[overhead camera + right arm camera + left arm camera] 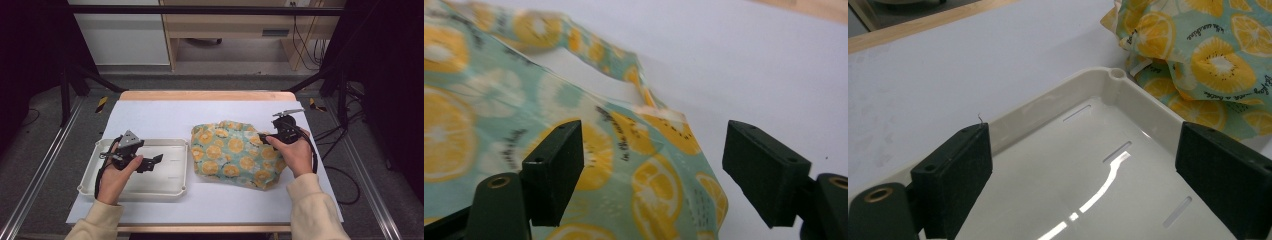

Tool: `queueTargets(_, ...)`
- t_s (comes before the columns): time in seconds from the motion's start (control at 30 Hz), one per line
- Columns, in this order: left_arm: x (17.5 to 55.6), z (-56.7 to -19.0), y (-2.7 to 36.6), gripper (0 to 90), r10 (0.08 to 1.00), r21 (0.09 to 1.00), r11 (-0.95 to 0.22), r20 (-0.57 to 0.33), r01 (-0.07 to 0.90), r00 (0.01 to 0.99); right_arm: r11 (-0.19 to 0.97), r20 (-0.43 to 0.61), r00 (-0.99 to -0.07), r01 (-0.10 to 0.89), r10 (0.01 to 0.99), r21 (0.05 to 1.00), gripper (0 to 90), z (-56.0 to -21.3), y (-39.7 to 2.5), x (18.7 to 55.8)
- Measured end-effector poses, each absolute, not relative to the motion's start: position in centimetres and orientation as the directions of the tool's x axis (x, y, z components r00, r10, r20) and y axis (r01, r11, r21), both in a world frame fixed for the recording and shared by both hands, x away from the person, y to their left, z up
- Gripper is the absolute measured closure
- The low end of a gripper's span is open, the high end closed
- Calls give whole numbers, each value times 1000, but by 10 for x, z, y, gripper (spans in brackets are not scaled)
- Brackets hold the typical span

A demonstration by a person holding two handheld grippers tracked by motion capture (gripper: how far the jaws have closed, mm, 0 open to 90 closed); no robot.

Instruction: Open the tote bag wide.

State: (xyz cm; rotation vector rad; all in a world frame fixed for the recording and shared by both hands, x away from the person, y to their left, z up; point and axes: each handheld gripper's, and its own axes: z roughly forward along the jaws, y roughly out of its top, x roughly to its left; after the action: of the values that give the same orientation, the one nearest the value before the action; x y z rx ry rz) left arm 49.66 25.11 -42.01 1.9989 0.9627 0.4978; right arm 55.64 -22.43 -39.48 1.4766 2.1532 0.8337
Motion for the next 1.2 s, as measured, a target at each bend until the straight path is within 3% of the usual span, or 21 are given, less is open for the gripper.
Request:
queueTargets(0.07, 497, -421, 251, 82, 777, 820, -357, -7, 448, 630, 268, -1, -347, 723, 938, 637, 362, -402, -226, 562)
queueTargets(0.13, 497, -421, 250, 82, 774, 817, -361, -6, 449, 633, 269, 19, -356, 739, 934, 618, 585, -407, -229, 564)
queueTargets(0.2, 497, -422, 248, 82, 769, 814, -370, -3, 449, 639, 292, 26, -385, 741, 922, 605, 731, -411, -229, 562)
queueTargets(0.3, 496, -422, 246, 82, 766, 813, -376, 2, 445, 643, 304, 5, -409, 687, 913, 660, 900, -406, -225, 545)
queueTargets(0.6, 494, -416, 246, 83, 760, 818, -376, 3, 435, 650, 272, -15, -472, 483, 882, 832, 900, -380, -208, 482)
queueTargets(0.77, 492, -412, 246, 83, 756, 826, -368, -2, 426, 655, 256, -17, -513, 399, 858, 880, 900, -389, -199, 436)
queueTargets(0.97, 489, -407, 243, 83, 747, 830, -377, 9, 412, 665, 230, 36, -549, 407, 835, 884, 900, -419, -198, 397)
queueTargets(1.2, 486, -405, 231, 83, 727, 827, -401, 24, 395, 686, 203, 92, -527, 476, 845, 856, 900, -438, -213, 381)
